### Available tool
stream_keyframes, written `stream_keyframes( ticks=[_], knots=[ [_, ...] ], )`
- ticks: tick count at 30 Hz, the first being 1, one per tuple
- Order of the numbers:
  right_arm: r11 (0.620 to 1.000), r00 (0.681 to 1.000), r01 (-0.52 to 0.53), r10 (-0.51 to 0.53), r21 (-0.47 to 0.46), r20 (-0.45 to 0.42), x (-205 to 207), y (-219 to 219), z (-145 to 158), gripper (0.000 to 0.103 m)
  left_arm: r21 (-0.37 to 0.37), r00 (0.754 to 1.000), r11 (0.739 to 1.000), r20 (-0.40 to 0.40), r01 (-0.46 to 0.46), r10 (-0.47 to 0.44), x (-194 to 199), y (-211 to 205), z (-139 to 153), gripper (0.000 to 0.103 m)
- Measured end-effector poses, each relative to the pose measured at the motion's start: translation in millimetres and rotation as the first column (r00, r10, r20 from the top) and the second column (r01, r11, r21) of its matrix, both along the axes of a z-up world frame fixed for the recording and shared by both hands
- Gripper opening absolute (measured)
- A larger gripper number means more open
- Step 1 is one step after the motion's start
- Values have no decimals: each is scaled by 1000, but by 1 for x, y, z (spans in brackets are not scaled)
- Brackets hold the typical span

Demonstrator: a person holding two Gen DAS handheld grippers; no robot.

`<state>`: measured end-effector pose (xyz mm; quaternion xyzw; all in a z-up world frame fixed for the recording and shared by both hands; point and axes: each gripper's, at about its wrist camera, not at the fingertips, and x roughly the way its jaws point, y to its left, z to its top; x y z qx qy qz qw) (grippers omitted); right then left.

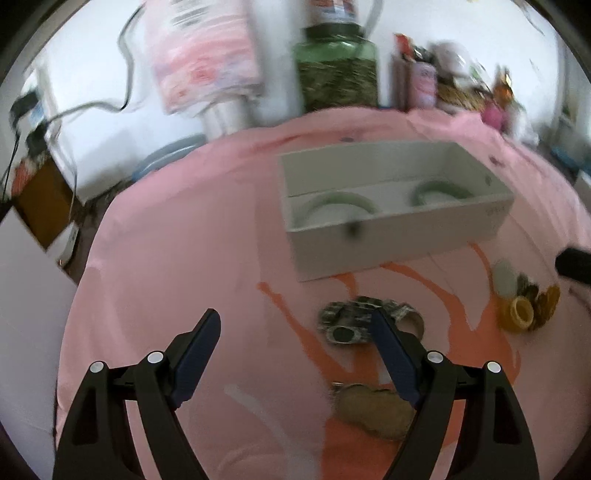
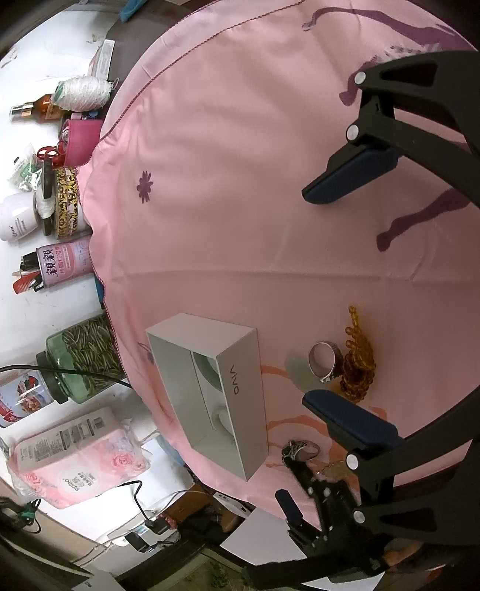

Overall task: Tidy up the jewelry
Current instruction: 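Withdraw both tools and move the left tool over the silver charm bracelet, then close the left tool on the silver charm bracelet and lift it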

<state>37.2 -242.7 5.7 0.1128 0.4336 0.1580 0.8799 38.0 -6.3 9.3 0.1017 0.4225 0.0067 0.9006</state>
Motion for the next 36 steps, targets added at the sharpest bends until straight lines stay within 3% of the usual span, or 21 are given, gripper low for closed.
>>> stream_keyframes(
  ticks=[4,6,8,13,21,26,29,33,36],
  knots=[
    [1000,1000,5,-5,4,8,0,-1,1,96,6,990,990,15,143,-143,-17,-24,1,82],
    [1000,1000,5,-5,5,7,0,-2,1,96,54,985,985,49,165,-168,-25,-32,2,82],
    [1000,1000,4,-4,5,7,0,-2,1,96,61,988,987,45,148,-151,-23,-30,1,83],
    [1000,1000,2,-2,10,9,0,-3,2,96,-38,999,999,12,37,-37,-7,0,2,82],
    [1000,1000,0,0,7,1,0,-2,1,96,50,999,997,7,-51,51,-5,25,1,83],
    [1000,1000,-10,10,11,12,-2,-2,4,96,8,992,992,-11,-129,129,-12,51,3,83],
    [1000,1000,-15,15,22,13,-4,-1,4,96,-15,995,995,4,-98,98,-13,46,6,82],
    [1000,1000,-19,18,15,23,-5,0,6,96,8,999,1000,43,-14,14,-15,21,9,71],
    [1000,1000,-16,16,8,18,-3,1,4,96,35,998,999,58,-8,6,-10,12,8,70]
  ],
)
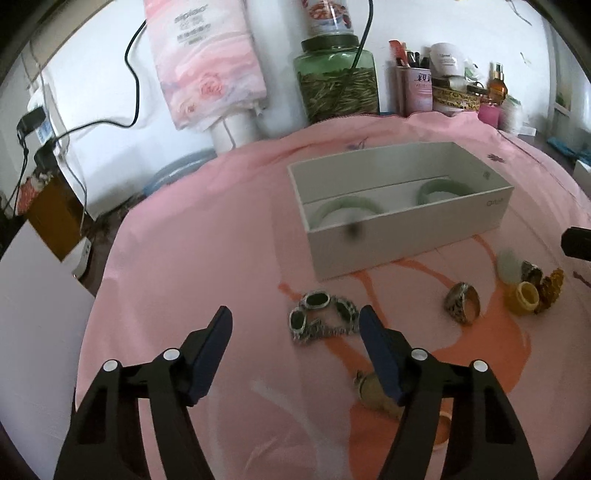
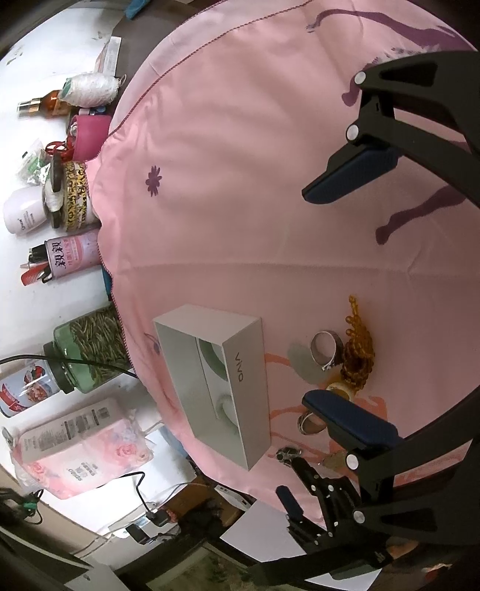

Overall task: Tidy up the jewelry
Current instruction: 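Close the left tool on the silver charm bracelet and lift it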

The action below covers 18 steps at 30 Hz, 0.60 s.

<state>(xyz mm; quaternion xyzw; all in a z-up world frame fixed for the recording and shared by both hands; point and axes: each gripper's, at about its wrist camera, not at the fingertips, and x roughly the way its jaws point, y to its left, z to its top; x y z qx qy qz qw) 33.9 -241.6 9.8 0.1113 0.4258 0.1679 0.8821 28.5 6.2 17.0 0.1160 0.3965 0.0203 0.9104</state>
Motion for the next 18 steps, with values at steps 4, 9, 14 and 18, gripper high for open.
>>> stream_keyframes(
  ticks=[4,9,14,18],
  knots=[
    [1000,1000,2,-2,-7,-10,2,0,-3,96,-40,1000,999,9,-7,8,8,6,2,70],
    [999,1000,-5,5,-34,9,1,4,-2,96,-56,999,998,-38,34,-37,16,0,-5,55],
    [999,999,-16,18,-49,43,-4,6,2,96,-198,993,978,-87,62,-81,8,12,-6,31],
    [998,998,-22,26,-55,62,-7,8,6,96,-201,992,975,-72,89,-106,-1,7,-5,30]
  ],
)
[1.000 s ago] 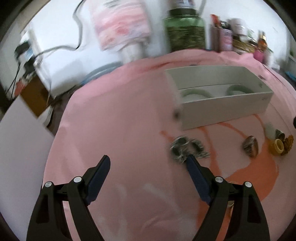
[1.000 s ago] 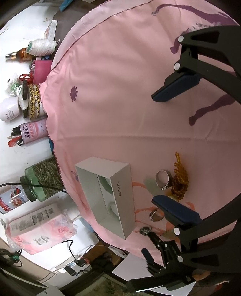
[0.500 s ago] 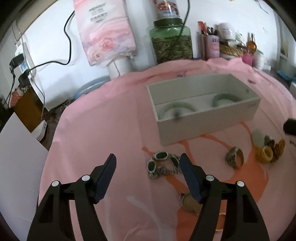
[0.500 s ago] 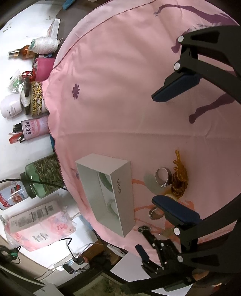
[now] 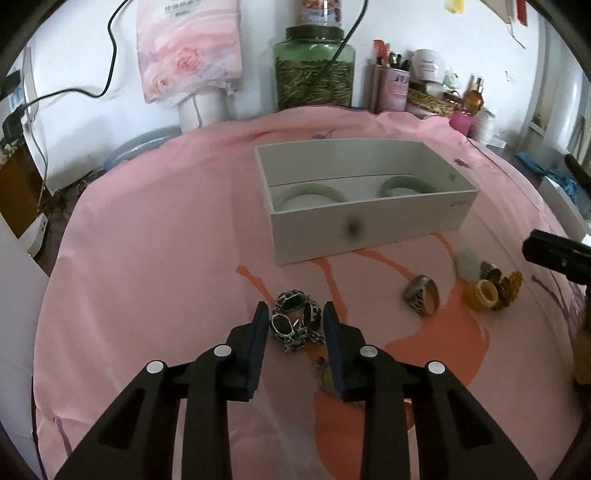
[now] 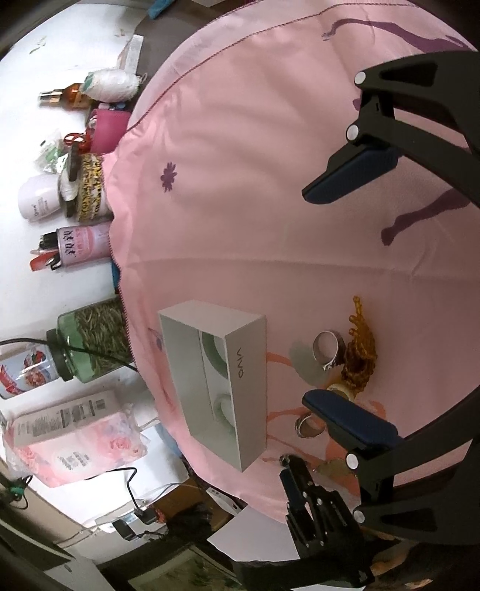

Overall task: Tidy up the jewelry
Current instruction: 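Close the left tool on the silver charm bracelet and lift it, then grasp the amber beaded bracelet with the right tool while the left tool holds the silver bracelet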

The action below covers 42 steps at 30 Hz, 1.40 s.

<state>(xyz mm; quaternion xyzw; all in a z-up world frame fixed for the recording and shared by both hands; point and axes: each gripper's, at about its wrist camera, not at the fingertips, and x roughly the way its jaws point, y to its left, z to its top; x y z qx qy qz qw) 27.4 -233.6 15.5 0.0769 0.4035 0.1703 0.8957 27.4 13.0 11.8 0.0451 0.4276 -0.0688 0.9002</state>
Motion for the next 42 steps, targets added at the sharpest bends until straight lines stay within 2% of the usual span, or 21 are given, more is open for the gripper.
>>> stream_keyframes(
  ticks=[4,5,7,13,14,15,17,19,24,27,33,35,36,39,42],
  knots=[
    [1000,1000,-10,10,-5,1,-1,2,1,96,25,999,999,4,41,-41,-9,-11,-1,32],
    [1000,1000,-11,11,-5,1,-1,2,1,96,44,999,998,8,45,-45,-10,-14,-2,36],
    [1000,1000,-15,15,-4,0,-1,3,2,96,71,999,997,21,40,-42,-13,-17,-2,51],
    [1000,1000,-19,19,-12,9,-3,5,3,96,82,1000,997,8,8,-9,-3,-14,-5,54],
    [1000,1000,-16,17,-14,13,-4,5,3,96,74,1000,997,6,3,-3,1,-13,-5,51],
    [1000,1000,-13,14,-14,19,-5,5,4,96,64,1000,998,8,5,-5,2,-12,-4,28],
    [1000,1000,-10,11,-12,29,-5,4,5,90,40,1000,999,19,10,-11,1,-10,-1,20],
    [1000,1000,-22,22,1,21,-4,3,6,74,-2,1000,1000,29,7,-7,-2,-4,5,19],
    [991,994,-88,93,100,-49,1,-2,3,61,-70,998,997,53,-16,19,-4,9,17,19],
    [988,991,-122,127,94,-50,-3,4,5,61,-61,998,998,51,-19,22,-4,8,17,19],
    [981,983,-180,177,-67,-53,-10,30,-4,61,-29,998,1000,60,-8,10,-7,3,16,19],
    [958,963,-262,253,-116,-87,-15,44,-12,61,-24,998,1000,60,-8,9,-8,2,15,19],
    [942,955,-295,288,-158,-66,-23,52,-11,61,-24,998,1000,58,-9,10,-8,2,15,19],
    [903,925,-379,379,-202,-38,-39,69,-9,60,-24,998,1000,55,-13,14,-7,3,15,19],
    [905,925,-377,378,-198,-35,-38,67,-8,60,-25,999,1000,52,-12,14,-7,4,15,19]
  ],
)
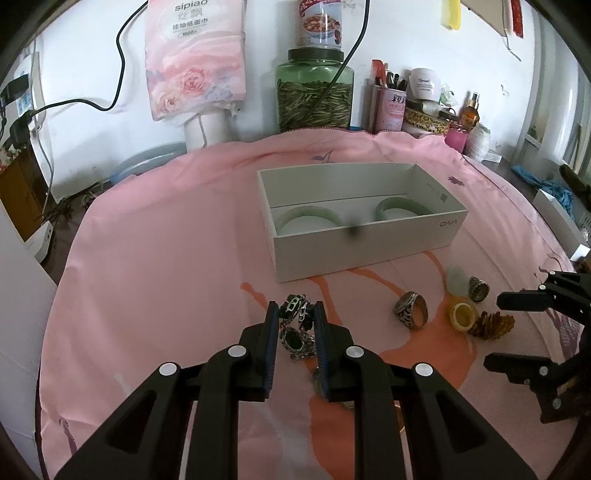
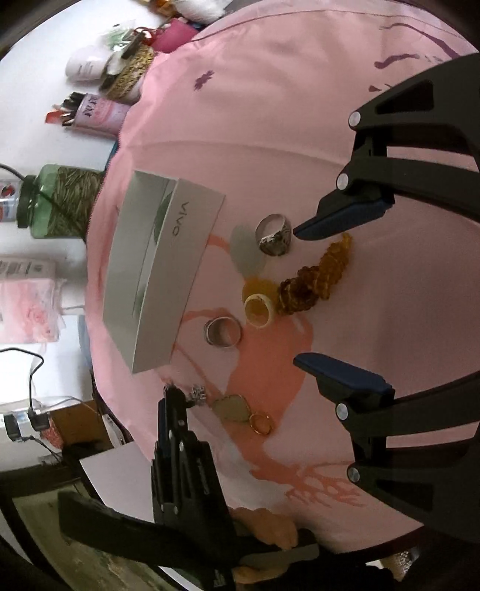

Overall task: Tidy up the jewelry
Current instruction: 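Grasp the amber beaded bracelet with the right tool while the left tool holds the silver bracelet, then carry both bracelets into the white box and open both tools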

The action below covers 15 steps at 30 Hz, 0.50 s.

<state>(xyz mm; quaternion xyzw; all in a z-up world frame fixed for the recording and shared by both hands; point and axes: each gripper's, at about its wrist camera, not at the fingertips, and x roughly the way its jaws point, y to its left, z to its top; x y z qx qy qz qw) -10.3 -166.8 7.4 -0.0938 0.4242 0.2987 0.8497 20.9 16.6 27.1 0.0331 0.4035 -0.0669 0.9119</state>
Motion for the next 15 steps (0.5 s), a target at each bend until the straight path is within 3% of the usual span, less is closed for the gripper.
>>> stream_keyframes(
  ticks=[6,8,10,15],
  knots=[
    [1000,1000,17,-17,18,10,5,0,0,60,7,1000,1000,0,10,-10,-1,-2,0,19],
    [1000,1000,14,-14,10,12,7,3,-3,52,9,1000,1000,1,13,-13,-2,-3,0,19],
    [1000,1000,9,-9,10,16,6,2,-2,17,10,1000,1000,3,17,-17,-3,-4,0,19],
    [993,999,33,-34,110,6,9,-13,9,17,10,1000,1000,16,24,-25,-5,-5,2,19]
  ],
)
